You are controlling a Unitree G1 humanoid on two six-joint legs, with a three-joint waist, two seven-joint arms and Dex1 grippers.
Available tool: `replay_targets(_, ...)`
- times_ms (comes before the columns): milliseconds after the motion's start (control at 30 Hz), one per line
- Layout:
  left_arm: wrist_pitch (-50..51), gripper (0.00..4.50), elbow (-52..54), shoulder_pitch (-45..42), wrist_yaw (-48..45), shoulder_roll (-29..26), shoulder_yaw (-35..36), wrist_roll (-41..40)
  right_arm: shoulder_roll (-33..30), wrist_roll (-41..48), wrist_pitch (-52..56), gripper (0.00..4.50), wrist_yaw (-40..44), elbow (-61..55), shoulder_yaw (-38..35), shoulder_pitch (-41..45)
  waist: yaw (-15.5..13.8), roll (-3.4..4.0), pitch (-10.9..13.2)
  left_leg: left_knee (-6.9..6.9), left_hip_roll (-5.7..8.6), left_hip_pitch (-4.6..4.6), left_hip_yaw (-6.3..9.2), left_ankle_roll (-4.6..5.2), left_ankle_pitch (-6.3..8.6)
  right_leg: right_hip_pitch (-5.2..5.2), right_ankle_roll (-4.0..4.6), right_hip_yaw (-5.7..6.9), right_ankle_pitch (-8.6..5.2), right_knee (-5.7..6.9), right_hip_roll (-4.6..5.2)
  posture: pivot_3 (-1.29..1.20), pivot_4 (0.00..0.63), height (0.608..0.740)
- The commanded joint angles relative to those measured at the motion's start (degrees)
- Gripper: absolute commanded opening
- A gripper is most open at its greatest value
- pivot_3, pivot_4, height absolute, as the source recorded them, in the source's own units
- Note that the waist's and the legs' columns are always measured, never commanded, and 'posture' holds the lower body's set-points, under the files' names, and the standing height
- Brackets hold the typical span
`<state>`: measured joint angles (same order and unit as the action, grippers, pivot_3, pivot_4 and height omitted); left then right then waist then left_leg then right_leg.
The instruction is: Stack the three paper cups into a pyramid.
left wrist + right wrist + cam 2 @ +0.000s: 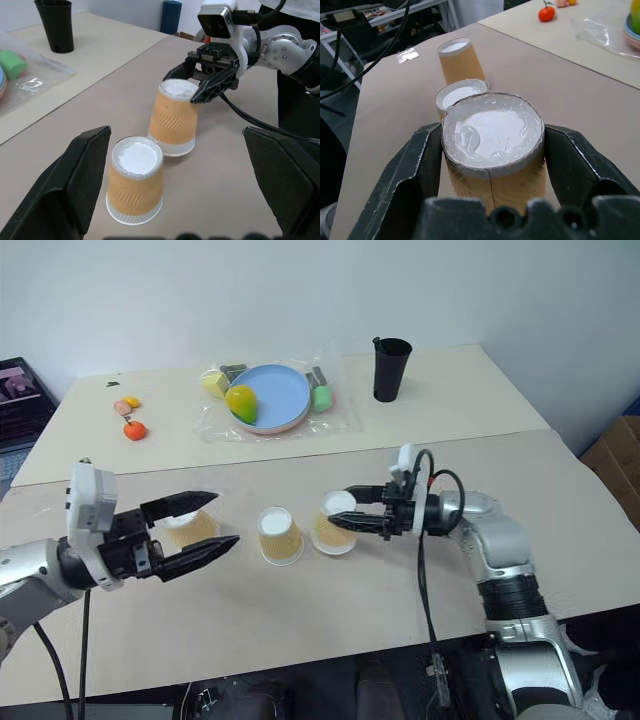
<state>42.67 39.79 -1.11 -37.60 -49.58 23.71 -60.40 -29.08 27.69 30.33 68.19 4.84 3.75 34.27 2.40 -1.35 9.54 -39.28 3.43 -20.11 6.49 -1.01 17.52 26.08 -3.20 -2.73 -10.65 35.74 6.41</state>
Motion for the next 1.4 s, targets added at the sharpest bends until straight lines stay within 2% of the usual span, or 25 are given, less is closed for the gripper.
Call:
replay_targets(33, -0.52, 4.5, 1.84, -0.42, 0.81, -0.55, 0.91, -0.63, 0.64, -0.07, -2.15, 2.79, 0.26, -1.11, 0.24, 0.03, -0.16, 0.0, 0.0, 0.0, 0.0, 0.0, 0.0, 0.0, 0.0, 0.0, 0.0, 0.0, 0.0, -0.01, 0.0, 0.0, 0.15, 0.735)
replay_targets(833, -1.19, 4.5, 0.48, -3.8, 1.85, 1.04, -2.78, -0.01, 4.78, -5.05, -9.21, 2.79, -0.29, 5.23, 3.36, -0.4, 0.17, 0.0, 0.0, 0.0, -0.03, 0.04, -0.02, -0.01, 0.0, 0.0, 0.01, 0.0, 0.0, 0.02, -0.03, 0.0, 0.15, 0.735)
replay_targets(900, -1.34, 4.5, 0.66, -3.6, 1.98, 1.34, -3.02, 0.28, 5.42, -5.37, -9.87, 3.8, -1.07, 6.7, 3.03, 0.19, 0.23, 0.0, 0.0, 0.0, -0.03, 0.05, -0.02, -0.02, -0.01, 0.0, 0.01, -0.01, 0.0, 0.02, -0.04, 0.0, 0.15, 0.735)
replay_targets(933, -1.39, 4.5, 0.68, -3.58, 2.04, 1.47, -3.12, 0.4, 5.39, -5.43, -9.71, 3.85, -0.96, 7.02, 3.15, 0.35, 0.23, 0.0, 0.0, 0.0, -0.04, 0.08, -0.03, -0.02, -0.01, -0.02, 0.02, -0.01, 0.01, 0.02, -0.04, 0.0, 0.15, 0.735)
replay_targets(1000, -1.48, 4.5, 0.7, -3.68, 2.18, 1.77, -3.36, 0.6, 4.94, -5.68, -8.62, 4.44, -0.7, 7.16, 3.6, 0.54, 0.12, 0.0, 0.0, 0.0, -0.04, 0.1, -0.04, -0.02, -0.01, -0.02, 0.02, -0.03, 0.02, 0.04, -0.05, 0.0, 0.15, 0.735)
replay_targets(1267, -1.98, 4.5, -0.66, -4.96, 1.44, 2.94, -5.14, 1.66, -0.11, -0.28, 0.83, 4.44, 3.62, 0.85, 1.97, -0.16, 0.03, 0.0, 0.0, 0.0, -0.04, 0.04, -0.04, -0.01, 0.0, 0.0, 0.02, -0.03, 0.02, 0.0, -0.05, 0.0, 0.15, 0.735)
replay_targets(1400, -2.37, 4.5, -2.92, -7.08, 0.25, 4.26, -7.15, 2.52, -3.6, 5.2, 7.32, 4.44, 2.76, -5.31, -1.92, -0.62, -0.04, 0.0, 0.0, 0.0, -0.03, 0.04, -0.04, -0.01, -0.01, -0.01, 0.02, -0.02, 0.02, 0.01, -0.05, 0.0, 0.15, 0.735)
